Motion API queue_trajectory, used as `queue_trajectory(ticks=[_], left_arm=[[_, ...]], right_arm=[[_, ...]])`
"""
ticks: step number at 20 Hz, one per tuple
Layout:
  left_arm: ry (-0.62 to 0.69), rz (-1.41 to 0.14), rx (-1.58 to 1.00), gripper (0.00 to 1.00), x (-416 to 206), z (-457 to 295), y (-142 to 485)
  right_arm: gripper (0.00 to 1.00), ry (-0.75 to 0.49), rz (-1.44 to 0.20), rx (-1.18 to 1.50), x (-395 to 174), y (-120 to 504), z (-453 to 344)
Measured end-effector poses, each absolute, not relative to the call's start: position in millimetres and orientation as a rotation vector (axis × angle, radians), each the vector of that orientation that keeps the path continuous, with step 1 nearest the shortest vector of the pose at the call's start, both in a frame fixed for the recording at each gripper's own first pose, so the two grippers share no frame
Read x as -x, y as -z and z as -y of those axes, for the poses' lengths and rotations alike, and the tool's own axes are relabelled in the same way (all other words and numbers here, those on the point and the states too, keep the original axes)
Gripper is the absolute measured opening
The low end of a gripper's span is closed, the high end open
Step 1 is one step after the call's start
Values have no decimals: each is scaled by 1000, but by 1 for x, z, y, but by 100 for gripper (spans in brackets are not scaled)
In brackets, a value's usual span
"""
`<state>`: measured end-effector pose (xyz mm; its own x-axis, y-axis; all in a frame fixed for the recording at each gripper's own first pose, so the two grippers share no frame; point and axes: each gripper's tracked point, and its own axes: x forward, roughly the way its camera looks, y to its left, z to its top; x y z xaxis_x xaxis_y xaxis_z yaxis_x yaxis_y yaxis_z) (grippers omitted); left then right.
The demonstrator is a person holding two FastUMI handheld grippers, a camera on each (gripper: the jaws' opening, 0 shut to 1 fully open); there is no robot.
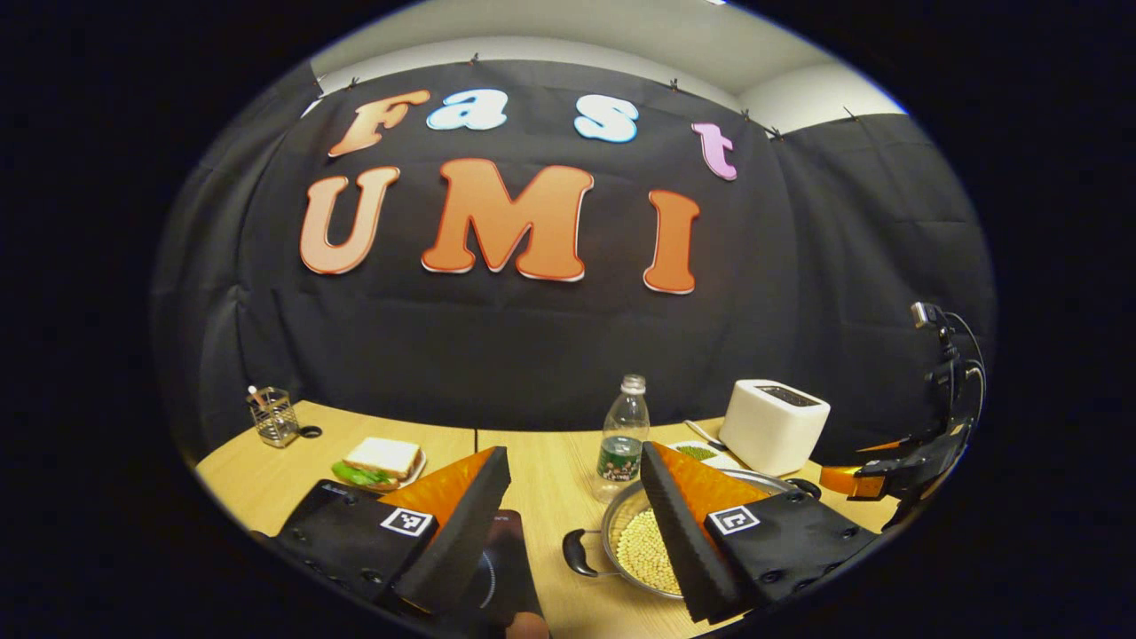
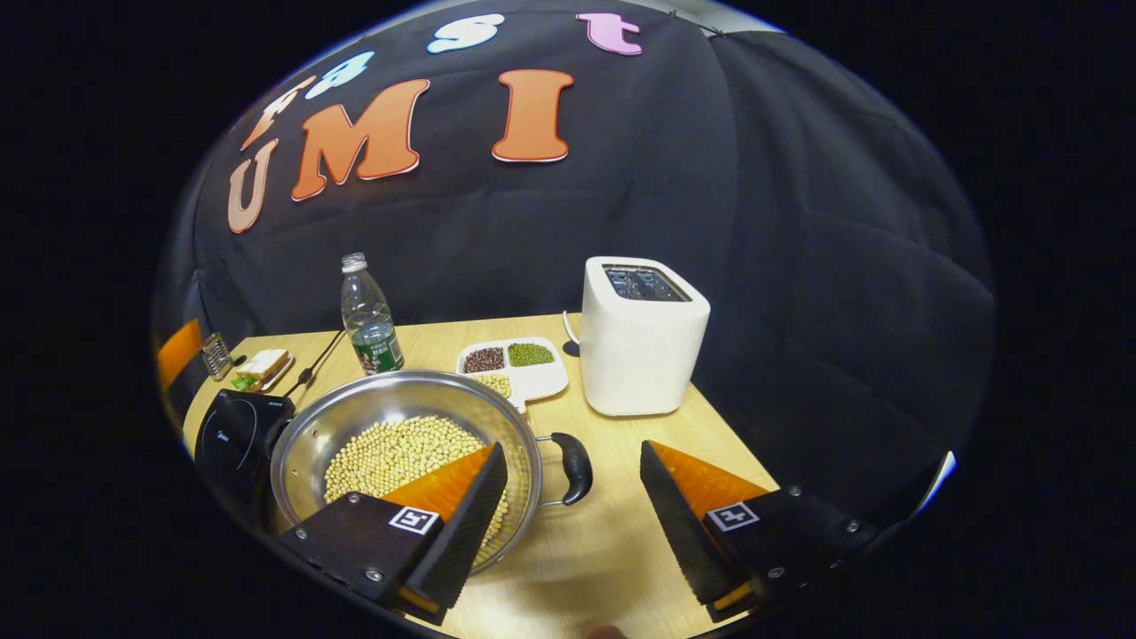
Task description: First push the handle of the pot to place it horizontally, then grasp the pot with both hands and set it on the induction cooktop.
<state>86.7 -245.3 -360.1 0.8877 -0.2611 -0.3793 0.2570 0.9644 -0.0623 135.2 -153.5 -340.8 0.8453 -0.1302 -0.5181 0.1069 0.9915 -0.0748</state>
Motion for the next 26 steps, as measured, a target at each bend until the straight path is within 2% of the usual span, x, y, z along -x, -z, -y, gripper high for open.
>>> queue_trajectory(ticks=[9, 18, 19, 21, 23, 26], left_arm=[[266, -692, -4, 98, -97, 264, 480], [240, -847, -32, 95, -100, 260, 527], [242, -842, -40, 97, -103, 259, 528], [253, -855, -35, 95, -104, 263, 533], [254, -940, 8, 92, -89, 268, 545], [229, -939, -5, 75, -95, 264, 548]], right_arm=[[94, 134, -629, -4, -164, 386, 160], [94, 95, -708, -43, -173, 416, 148], [93, 93, -714, -55, -173, 417, 147], [85, 100, -735, -75, -172, 422, 148], [70, 100, -738, -85, -173, 423, 150], [64, 108, -756, -91, -169, 424, 149]])
